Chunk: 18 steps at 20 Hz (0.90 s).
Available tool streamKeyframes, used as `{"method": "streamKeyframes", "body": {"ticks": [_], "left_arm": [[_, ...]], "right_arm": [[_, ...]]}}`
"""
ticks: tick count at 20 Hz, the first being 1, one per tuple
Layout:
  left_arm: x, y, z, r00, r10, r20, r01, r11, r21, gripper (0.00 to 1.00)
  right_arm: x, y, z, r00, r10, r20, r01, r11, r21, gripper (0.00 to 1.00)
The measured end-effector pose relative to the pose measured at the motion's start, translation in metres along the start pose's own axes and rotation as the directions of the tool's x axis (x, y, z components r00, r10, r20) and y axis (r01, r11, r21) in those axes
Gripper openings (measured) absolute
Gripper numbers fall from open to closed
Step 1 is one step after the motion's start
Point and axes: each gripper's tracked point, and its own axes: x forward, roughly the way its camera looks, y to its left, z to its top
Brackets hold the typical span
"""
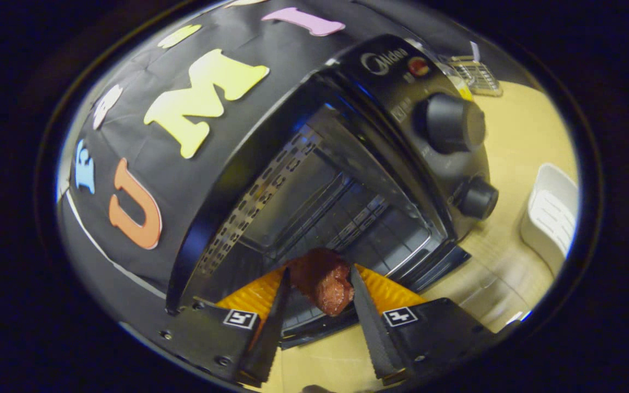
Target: Open the electric oven with the left hand, put the food in, and close the electric oven.
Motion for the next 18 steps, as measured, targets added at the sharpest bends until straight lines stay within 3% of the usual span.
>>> {"method": "streamKeyframes", "body": {"ticks": [3,5,8,10,13,15,18], "left_arm": [[0.004,-0.003,-0.001,1.0,-0.011,0.003,0.011,1.0,-0.006,0.97],[0.011,-0.002,0.0,1.0,-0.022,0.017,0.022,1.0,-0.011,0.97],[0.008,-0.011,0.013,0.999,-0.037,0.031,0.037,0.999,-0.014,0.97],[0.006,-0.014,0.022,0.997,-0.049,0.053,0.05,0.999,-0.006,0.97],[0.0,-0.02,0.034,0.994,-0.075,0.082,0.074,0.997,0.014,0.97],[-0.007,-0.024,0.04,0.992,-0.086,0.095,0.084,0.996,0.026,0.97],[-0.02,-0.032,0.044,0.986,-0.119,0.116,0.116,0.993,0.034,0.97]], "right_arm": [[-0.009,-0.002,0.009,0.999,-0.029,0.022,0.031,0.994,-0.105,0.95],[-0.015,-0.004,0.015,0.999,-0.041,0.036,0.046,0.989,-0.139,0.95],[-0.038,0.009,0.017,1.0,0.026,0.015,-0.023,0.99,-0.136,0.95],[-0.057,0.003,0.015,1.0,0.007,-0.01,-0.009,0.979,-0.202,0.98],[-0.099,0.005,0.035,1.0,0.021,0.01,-0.016,0.938,-0.346,0.98],[-0.133,0.013,0.054,0.996,0.084,0.031,-0.061,0.888,-0.455,0.98],[-0.195,0.0,0.089,0.994,0.078,0.075,-0.023,0.832,-0.555,0.98]]}}
